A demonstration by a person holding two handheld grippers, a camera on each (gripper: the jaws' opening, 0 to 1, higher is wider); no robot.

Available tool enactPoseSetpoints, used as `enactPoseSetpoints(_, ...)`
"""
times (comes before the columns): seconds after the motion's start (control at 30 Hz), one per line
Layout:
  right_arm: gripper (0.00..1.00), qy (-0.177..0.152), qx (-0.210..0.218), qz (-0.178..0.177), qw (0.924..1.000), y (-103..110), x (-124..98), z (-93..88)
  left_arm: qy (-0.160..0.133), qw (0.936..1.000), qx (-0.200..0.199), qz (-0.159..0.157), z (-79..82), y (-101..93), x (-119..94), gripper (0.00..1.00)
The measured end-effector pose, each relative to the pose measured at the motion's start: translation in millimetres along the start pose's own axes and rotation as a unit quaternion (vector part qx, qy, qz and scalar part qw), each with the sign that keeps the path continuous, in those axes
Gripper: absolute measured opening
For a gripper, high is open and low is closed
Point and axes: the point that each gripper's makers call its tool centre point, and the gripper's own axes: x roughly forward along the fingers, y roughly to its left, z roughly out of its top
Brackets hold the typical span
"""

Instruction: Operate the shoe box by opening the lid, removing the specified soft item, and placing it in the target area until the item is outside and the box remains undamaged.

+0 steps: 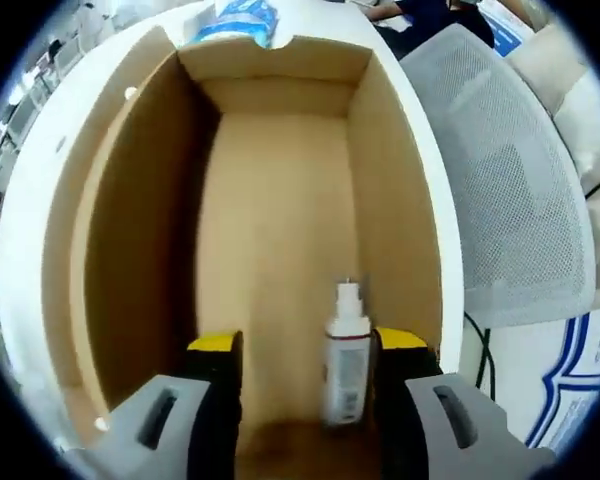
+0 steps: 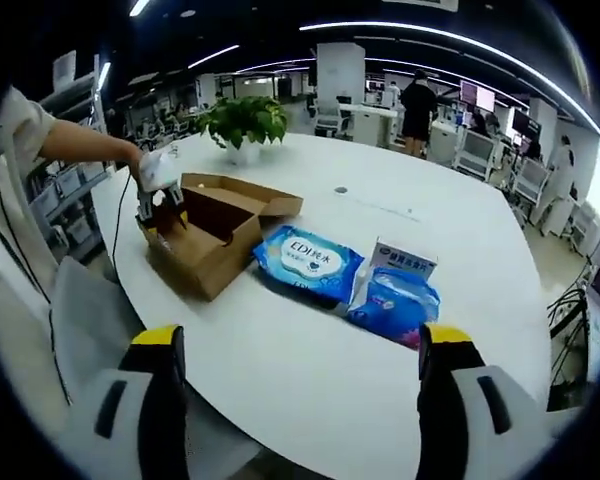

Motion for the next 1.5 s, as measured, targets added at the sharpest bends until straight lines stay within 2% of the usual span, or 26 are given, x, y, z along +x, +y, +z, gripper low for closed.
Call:
enactPoseSetpoints(0.3, 0.9, 0.001, -0.002, 0.001, 1.0, 6, 2, -6.0, -0.003, 0.9997, -0.008, 0.023, -2.3, 1.2, 7, 0.44)
enactPoseSetpoints(0.57, 0.88, 0.001, -0.004, 0.01, 0.9999, 12, 5, -7.6, -0.011, 0.9986, -0.045, 0.023, -5.1, -3.4, 7, 0.3)
enactPoseSetpoints(0.97, 0.85, -0.001, -0.005, 0.014, 0.9999, 19, 10, -8.7, -0.011, 0.9976, -0.056, 0.041, -6.7, -3.9, 8, 0.26)
enactPoseSetpoints(1.07, 0.84, 0.001, -0.009, 0.015, 0.9999, 21, 11, -9.7, -0.01, 0.9961, -0.073, 0.048, -8.7, -1.4, 9, 0.19)
enactPoseSetpoints(1.1, 0.84, 0.001, -0.009, 0.015, 0.9999, 21, 10, -9.7, -0.002, 0.995, -0.081, 0.058, -12.6, 0.5, 6, 0.19)
enactPoseSetpoints(1.27, 0.83, 0.0, -0.014, 0.016, 0.9998, 22, 10, -9.7, -0.007, 0.9937, -0.093, 0.061, -12.9, 0.4, 3, 0.19)
enactPoseSetpoints(1.5, 0.81, -0.009, -0.023, 0.021, 0.9995, 24, 9, -4.4, -0.013, 0.9924, -0.091, 0.082, -12.9, 5.8, -2, 0.17)
